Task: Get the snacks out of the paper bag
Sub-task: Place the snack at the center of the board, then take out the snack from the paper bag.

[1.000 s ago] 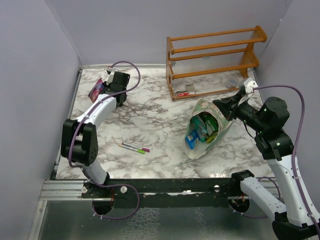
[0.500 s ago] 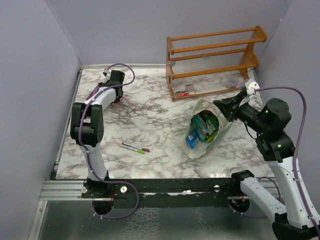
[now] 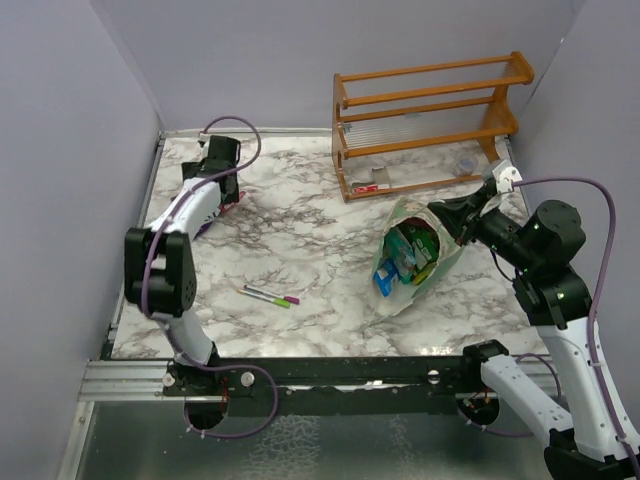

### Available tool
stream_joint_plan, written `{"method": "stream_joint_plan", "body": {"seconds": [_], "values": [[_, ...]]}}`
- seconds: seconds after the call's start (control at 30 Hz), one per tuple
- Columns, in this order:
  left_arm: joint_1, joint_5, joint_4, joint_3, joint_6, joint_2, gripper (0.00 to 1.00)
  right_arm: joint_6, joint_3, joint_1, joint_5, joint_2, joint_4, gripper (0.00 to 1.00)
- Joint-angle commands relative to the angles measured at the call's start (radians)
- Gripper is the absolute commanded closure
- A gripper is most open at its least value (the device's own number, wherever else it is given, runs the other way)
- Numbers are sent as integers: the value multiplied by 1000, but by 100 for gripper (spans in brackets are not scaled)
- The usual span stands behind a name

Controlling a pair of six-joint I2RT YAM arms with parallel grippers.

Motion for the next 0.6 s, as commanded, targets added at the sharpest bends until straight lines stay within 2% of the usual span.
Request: {"method": "stream_joint_plan", "body": {"seconds": [0.0, 0.03, 0.13, 0.23, 0.3, 0.37, 0.5, 0.57], "values": [[-5, 353, 121, -156, -106, -340, 11, 16, 8, 3, -45, -18, 84, 99], [-7, 424, 151, -206, -129, -399, 8, 18, 12, 3, -47, -15, 82, 99], [-19, 597, 190, -337, -200, -560, 7, 22, 14, 3, -41, -17, 82, 99], [-39, 823, 224, -479, -299, -690, 10, 29, 2, 3, -32, -27, 96, 98], [-86, 926, 278, -586, -382, -771, 13, 31, -9, 3, -32, -31, 107, 99], [-182, 922, 329, -670, -463, -845, 14, 31, -15, 3, -32, -24, 111, 99], [-429, 765, 371, -738, -583, -939, 16, 39, -20, 3, -38, -15, 120, 99], [-518, 689, 396, -740, -613, -961, 17, 51, -28, 3, -50, -14, 136, 99]]}}
